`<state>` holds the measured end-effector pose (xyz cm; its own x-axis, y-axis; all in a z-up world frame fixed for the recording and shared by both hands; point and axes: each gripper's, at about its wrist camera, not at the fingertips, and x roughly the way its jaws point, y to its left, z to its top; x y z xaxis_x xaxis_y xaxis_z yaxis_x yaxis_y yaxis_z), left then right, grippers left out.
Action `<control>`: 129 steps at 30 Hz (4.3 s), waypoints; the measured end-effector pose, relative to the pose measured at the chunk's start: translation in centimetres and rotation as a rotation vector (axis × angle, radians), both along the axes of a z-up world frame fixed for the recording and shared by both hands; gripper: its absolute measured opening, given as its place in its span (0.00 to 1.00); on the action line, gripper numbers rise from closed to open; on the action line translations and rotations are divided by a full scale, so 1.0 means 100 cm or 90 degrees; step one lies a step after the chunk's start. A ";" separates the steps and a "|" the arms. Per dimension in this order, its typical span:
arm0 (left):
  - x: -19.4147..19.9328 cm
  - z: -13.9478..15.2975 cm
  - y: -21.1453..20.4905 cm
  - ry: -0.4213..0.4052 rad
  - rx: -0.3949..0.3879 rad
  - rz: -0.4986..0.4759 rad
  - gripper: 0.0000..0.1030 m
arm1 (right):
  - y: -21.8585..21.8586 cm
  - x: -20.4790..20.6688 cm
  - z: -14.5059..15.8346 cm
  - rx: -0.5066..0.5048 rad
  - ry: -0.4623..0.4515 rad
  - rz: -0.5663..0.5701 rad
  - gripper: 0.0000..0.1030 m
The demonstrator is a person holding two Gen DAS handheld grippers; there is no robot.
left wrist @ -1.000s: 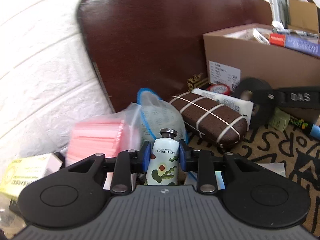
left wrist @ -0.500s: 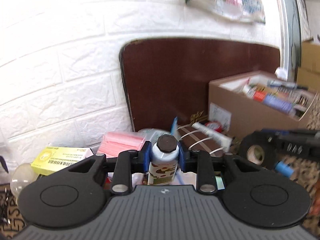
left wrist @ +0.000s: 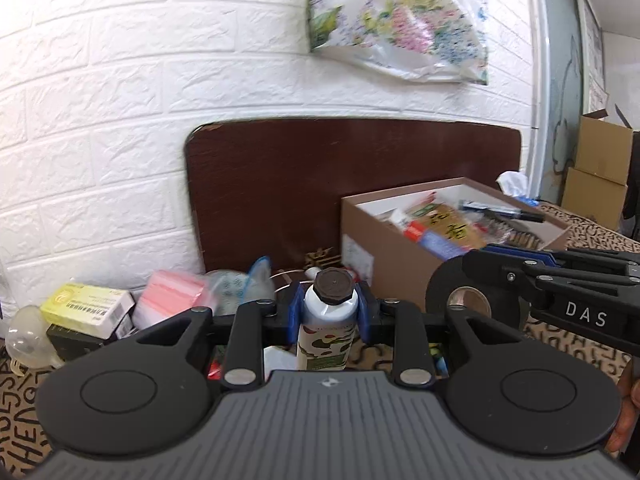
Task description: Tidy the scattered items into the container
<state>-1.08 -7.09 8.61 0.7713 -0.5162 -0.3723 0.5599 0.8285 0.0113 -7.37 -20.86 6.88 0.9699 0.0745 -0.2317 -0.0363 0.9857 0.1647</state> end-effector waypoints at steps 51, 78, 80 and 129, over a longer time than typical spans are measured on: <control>0.127 -0.003 -0.242 -0.014 0.092 -0.065 0.27 | -0.251 0.142 0.002 -0.048 0.064 -0.150 0.17; 0.080 0.033 -0.186 -0.092 0.023 0.037 0.83 | -0.207 0.086 0.029 -0.010 -0.021 -0.127 0.88; 0.072 0.035 -0.175 -0.094 0.017 0.043 0.84 | -0.194 0.076 0.031 -0.003 -0.026 -0.115 0.90; 0.026 -0.046 0.093 -0.053 0.090 0.228 0.92 | 0.067 0.087 -0.024 0.002 0.059 0.197 0.91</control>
<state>1.49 2.18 4.04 0.9236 -0.1569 -0.3497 0.2280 0.9583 0.1724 1.30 -14.17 4.53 0.8762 0.3634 -0.3167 -0.3188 0.9297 0.1846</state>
